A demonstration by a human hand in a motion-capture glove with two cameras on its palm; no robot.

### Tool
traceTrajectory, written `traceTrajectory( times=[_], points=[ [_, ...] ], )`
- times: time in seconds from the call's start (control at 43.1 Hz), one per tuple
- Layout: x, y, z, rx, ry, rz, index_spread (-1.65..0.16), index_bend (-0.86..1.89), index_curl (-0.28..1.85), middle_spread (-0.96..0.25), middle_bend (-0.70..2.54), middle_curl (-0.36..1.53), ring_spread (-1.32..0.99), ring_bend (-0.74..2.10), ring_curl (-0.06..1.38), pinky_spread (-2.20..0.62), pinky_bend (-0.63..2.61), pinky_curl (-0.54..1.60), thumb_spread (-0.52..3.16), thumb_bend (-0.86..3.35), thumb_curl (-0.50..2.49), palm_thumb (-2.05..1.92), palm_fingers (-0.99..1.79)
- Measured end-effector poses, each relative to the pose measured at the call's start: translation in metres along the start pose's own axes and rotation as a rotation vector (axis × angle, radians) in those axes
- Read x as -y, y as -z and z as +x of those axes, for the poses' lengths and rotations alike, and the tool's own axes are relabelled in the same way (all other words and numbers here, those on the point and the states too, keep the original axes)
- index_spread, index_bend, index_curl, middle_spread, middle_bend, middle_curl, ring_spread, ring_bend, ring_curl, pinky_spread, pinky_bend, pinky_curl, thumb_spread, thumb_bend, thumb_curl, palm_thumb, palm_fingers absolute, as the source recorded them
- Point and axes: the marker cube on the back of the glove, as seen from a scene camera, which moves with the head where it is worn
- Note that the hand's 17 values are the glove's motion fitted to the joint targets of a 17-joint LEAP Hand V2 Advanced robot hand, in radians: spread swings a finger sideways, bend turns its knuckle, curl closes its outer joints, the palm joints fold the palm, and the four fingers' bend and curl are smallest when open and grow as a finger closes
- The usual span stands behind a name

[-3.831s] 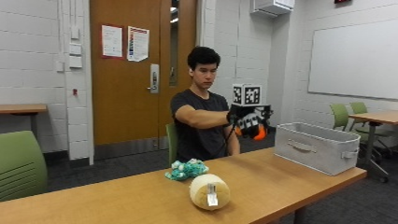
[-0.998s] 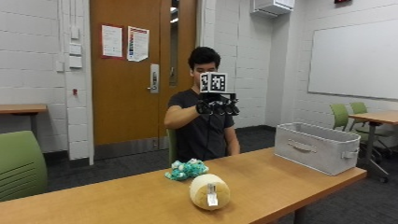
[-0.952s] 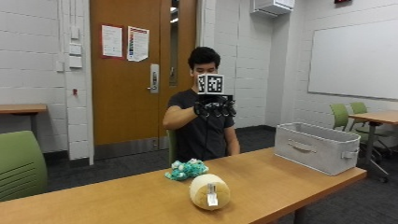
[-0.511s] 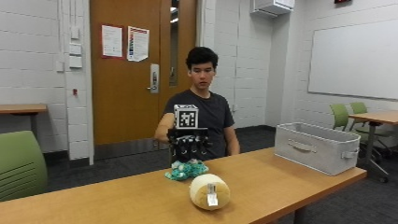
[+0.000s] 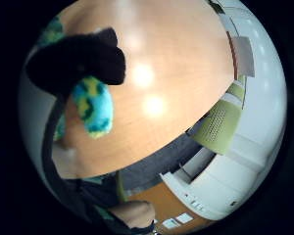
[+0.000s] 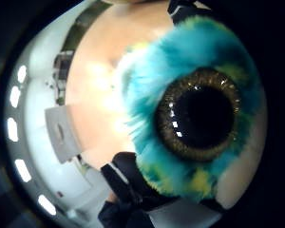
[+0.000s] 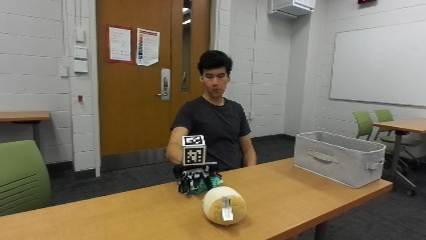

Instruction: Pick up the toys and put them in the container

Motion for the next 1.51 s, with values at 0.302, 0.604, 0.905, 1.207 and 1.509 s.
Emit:
traceTrajectory(
  times=[0.302,0.604,0.905,1.207,1.509],
  points=[
    [-0.013,0.010,-0.009,0.057,-0.026,0.062,-0.41,0.79,0.59,0.01,0.12,0.13,-0.03,0.37,0.27,-0.04,0.96,0.35,1.12,0.11,0.21,0.19,0.14],
    [-0.006,0.021,-0.003,0.039,-0.047,0.140,-0.37,0.41,0.58,-0.19,0.44,0.25,-0.37,0.91,0.40,-0.37,1.05,0.34,1.11,0.32,0.41,0.64,0.92],
    [-0.003,0.093,-0.065,0.054,0.034,0.141,-0.39,0.15,0.63,-0.33,0.71,0.38,-0.45,1.03,0.48,-0.46,0.97,0.37,0.83,0.30,0.55,0.72,1.07],
    [-0.042,0.234,-0.189,0.096,-0.017,0.292,-0.41,0.13,0.69,-0.37,0.75,0.44,-0.45,1.08,0.50,-0.47,0.97,0.39,0.68,0.26,0.66,0.72,1.07],
    [-0.069,0.322,-0.327,0.054,0.336,0.441,-0.42,0.12,0.75,-0.39,0.76,0.49,-0.45,1.11,0.50,-0.47,0.99,0.41,0.60,0.24,0.76,0.72,1.06]
  ],
)
